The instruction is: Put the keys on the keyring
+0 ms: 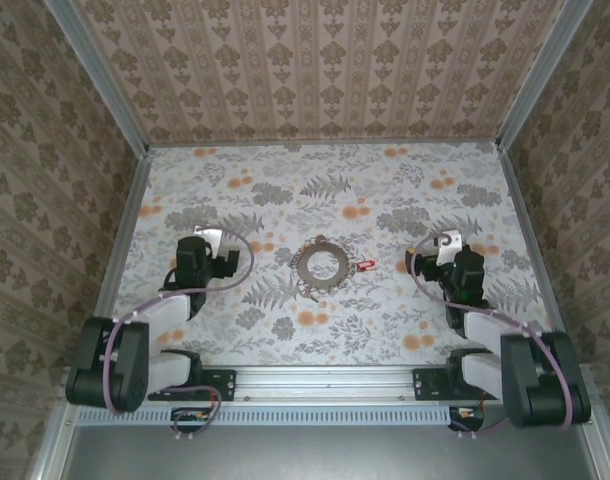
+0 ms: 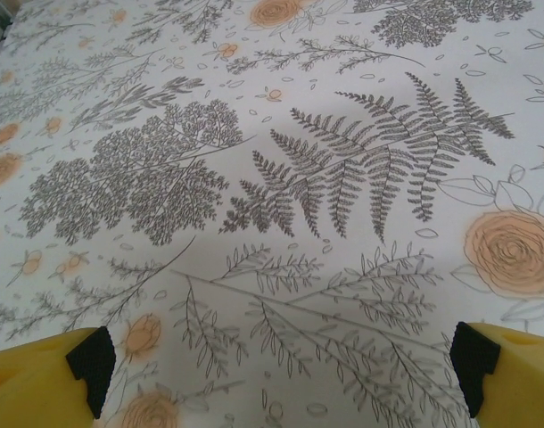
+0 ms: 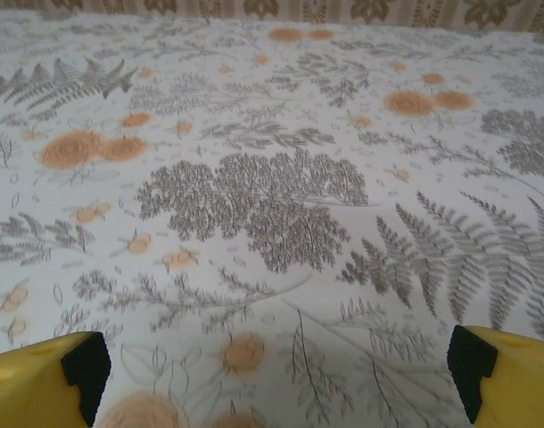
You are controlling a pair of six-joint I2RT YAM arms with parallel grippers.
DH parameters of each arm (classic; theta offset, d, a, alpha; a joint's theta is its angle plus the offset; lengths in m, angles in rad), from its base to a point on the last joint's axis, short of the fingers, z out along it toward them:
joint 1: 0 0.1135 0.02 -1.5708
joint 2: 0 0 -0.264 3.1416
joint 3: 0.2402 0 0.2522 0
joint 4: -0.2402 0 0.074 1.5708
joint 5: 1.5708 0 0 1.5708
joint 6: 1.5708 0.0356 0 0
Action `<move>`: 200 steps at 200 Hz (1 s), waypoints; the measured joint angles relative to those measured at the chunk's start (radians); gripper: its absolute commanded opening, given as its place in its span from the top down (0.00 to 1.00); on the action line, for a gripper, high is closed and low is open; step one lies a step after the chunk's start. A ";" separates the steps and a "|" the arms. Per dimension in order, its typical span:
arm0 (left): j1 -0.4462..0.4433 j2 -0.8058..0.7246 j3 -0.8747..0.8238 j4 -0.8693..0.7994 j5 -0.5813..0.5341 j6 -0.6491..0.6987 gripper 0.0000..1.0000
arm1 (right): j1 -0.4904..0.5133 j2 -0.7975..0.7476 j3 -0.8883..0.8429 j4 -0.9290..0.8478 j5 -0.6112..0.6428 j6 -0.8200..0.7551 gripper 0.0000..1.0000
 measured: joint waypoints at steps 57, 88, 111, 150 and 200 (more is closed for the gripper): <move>0.098 0.210 0.097 0.206 0.054 0.022 0.00 | -0.005 0.347 0.109 0.260 0.019 0.056 0.00; 0.206 0.287 0.082 0.330 0.123 -0.019 0.00 | -0.003 0.347 0.167 0.224 0.054 0.072 0.01; 0.201 0.293 0.074 0.357 0.154 -0.027 0.00 | 0.005 0.347 0.236 0.178 0.074 0.074 0.00; 0.198 0.293 0.074 0.373 0.142 -0.047 0.00 | 0.019 0.347 0.248 0.135 0.097 0.074 0.00; 0.196 0.293 0.074 0.376 0.139 -0.051 0.00 | 0.019 0.347 0.248 0.118 0.108 0.074 0.00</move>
